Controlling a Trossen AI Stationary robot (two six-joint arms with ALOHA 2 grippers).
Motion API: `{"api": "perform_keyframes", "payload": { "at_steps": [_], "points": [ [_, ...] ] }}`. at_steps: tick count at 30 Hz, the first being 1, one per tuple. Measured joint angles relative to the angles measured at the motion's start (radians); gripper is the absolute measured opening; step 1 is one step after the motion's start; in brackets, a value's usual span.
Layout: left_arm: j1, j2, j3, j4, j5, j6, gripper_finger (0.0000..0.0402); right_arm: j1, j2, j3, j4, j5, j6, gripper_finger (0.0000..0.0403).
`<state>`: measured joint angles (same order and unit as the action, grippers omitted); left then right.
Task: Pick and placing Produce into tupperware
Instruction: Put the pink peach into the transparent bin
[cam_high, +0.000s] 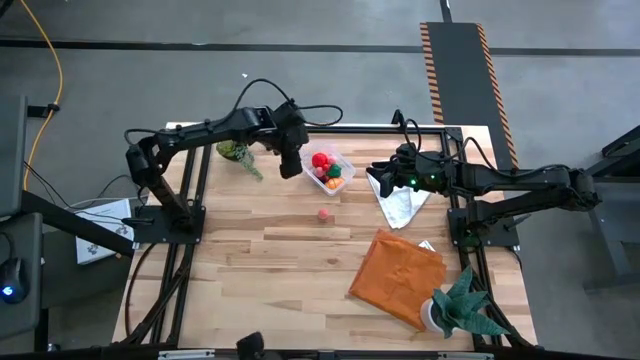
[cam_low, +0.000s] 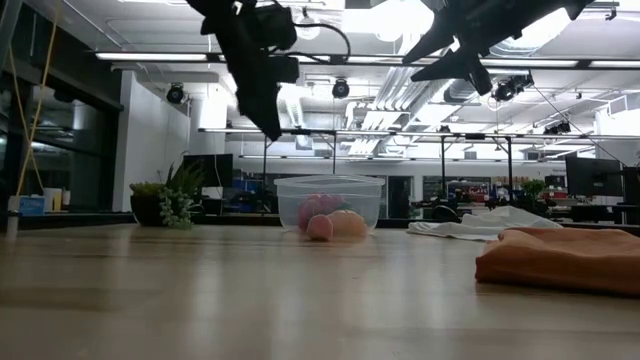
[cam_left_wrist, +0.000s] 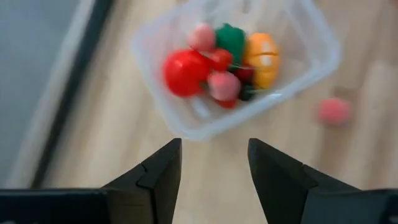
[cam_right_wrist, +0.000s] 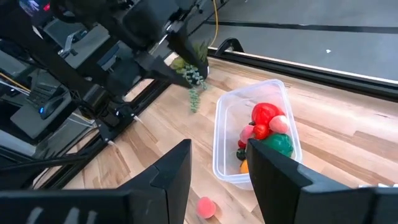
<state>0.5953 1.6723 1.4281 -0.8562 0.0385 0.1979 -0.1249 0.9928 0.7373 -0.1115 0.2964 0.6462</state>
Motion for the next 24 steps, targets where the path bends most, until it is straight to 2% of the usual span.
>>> {"api": "perform_keyframes", "payload": {
  "at_steps": [4, 8, 14, 18, 24],
  "points": [
    [0.000, -0.003, 0.000, -0.102, 0.142, -0.227, 0.0172, 0.000, 0.000, 0.000, 0.000, -0.039, -0.024, 0.0144],
    [-0.013, -0.003, -0.001, -0.182, 0.276, -0.324, 0.0172, 0.000, 0.000, 0.000, -0.003, -0.094, -0.054, 0.0144],
    [-0.101, -0.062, -0.001, -0.195, 0.304, -0.418, 0.0172, 0.000, 0.000, 0.000, -0.003, -0.187, -0.086, 0.0144],
    [-0.192, -0.152, -0.001, -0.175, 0.193, -0.526, 0.0172, 0.001, 0.000, 0.000, -0.003, -0.238, -0.105, 0.0144],
    [-0.343, -0.320, -0.002, -0.125, -0.122, -0.718, 0.0172, 0.001, 0.000, 0.000, -0.003, -0.320, -0.133, 0.0144]
  ]
}}
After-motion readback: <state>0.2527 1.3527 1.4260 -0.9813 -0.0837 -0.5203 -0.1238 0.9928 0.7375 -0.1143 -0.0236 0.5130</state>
